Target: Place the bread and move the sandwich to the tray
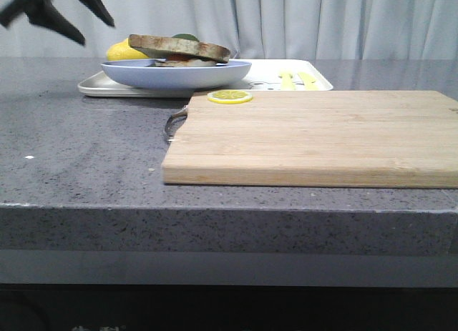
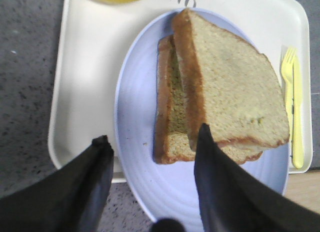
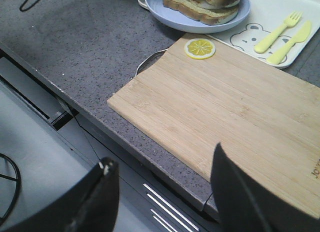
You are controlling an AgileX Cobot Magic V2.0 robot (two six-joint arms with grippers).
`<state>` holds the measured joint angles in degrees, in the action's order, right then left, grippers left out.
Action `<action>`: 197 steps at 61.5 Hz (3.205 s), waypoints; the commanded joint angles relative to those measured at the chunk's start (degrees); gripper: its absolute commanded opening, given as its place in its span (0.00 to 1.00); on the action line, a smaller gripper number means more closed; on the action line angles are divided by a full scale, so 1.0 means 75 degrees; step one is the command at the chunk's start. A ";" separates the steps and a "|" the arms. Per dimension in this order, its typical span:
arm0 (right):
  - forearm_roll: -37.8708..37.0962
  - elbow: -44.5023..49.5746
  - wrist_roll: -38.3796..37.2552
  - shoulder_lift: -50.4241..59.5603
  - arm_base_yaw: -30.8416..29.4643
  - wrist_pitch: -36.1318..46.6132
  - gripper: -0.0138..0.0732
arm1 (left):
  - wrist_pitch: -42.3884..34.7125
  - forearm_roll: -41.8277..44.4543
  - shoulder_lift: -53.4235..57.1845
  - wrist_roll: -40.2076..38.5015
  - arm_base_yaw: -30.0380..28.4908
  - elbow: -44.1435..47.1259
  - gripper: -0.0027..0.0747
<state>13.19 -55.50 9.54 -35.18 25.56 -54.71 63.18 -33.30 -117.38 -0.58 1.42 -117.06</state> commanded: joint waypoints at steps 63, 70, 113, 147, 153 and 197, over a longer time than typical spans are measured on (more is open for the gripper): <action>0.0040 -0.0163 0.0011 0.0005 -0.0033 0.0518 0.66 | -0.3521 0.2432 0.9649 0.1791 0.1436 0.8707 0.51; 0.0040 -0.0163 0.0011 0.0005 -0.0033 0.0518 0.66 | -0.3507 0.2432 1.0318 0.1791 0.1436 0.9259 0.51; 0.0068 -0.0163 0.0011 -0.0021 -0.0033 0.0519 0.66 | -0.3785 0.2990 1.0984 0.1801 0.1436 0.9707 0.51; 0.0068 -0.0163 0.0011 -0.0021 -0.0033 0.0495 0.08 | -0.4075 0.2990 1.0984 0.1801 0.1436 0.9707 0.01; 0.0068 -0.0163 0.0011 -0.0021 -0.0033 0.0487 0.08 | -0.4076 0.2990 1.0969 0.1801 0.1436 0.9707 0.01; 0.0068 -0.0163 0.0011 -0.0021 -0.0033 0.0487 0.08 | -0.4234 0.3325 1.2690 0.1801 0.0498 1.0505 0.01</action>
<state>13.19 -55.50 9.54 -35.18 25.56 -54.71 36.38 -8.96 -26.58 13.00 8.19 -38.72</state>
